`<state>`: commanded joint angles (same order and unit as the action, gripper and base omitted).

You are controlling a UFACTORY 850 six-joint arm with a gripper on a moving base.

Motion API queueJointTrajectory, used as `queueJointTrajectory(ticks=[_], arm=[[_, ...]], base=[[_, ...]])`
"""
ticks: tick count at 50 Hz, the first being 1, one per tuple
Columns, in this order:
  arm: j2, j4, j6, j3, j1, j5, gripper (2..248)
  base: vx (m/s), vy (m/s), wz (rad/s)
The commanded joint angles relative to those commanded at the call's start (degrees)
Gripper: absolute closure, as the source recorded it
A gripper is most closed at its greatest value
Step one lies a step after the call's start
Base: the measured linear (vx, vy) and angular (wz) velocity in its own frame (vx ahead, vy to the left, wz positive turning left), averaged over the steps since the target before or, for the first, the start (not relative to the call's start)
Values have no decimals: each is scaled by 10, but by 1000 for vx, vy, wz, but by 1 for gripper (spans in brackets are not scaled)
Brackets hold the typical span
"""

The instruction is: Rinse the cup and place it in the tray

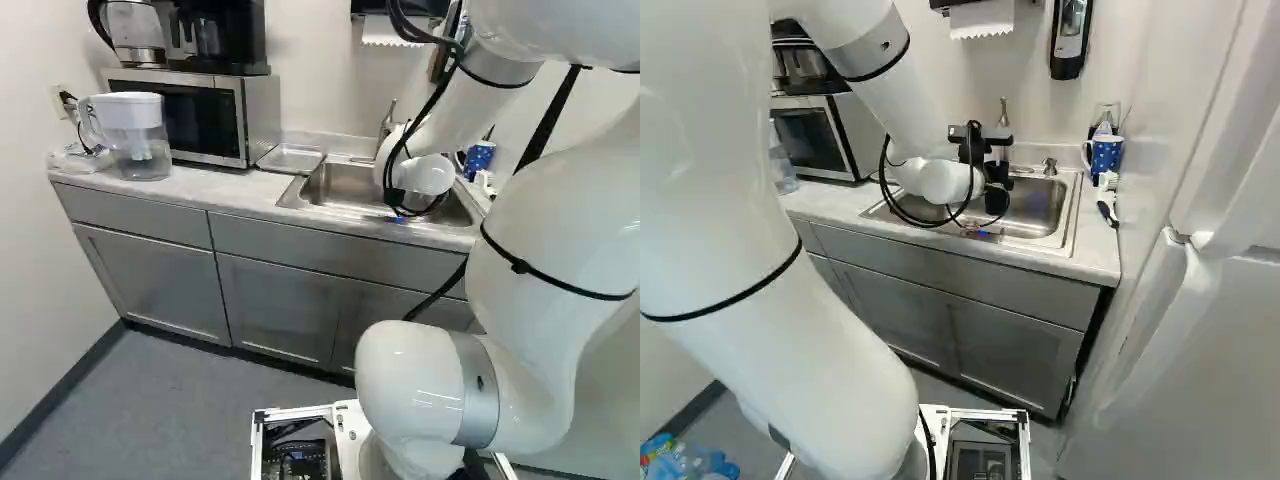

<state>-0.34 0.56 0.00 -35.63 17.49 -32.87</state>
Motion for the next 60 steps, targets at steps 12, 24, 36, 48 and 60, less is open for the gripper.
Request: queueJointTrajectory(ticks=[12, 24, 36, 48, 60], arm=[[0, 0, 0, 0, 0, 0, 127], [0, 0, 0, 0, 0, 0, 127], [0, 0, 0, 0, 0, 0, 127], [0, 0, 0, 0, 0, 0, 127], [0, 0, 0, 0, 0, 0, 127]], base=[[0, 0, 0], [0, 0, 0], [0, 0, 0], [0, 0, 0], [0, 0, 0]])
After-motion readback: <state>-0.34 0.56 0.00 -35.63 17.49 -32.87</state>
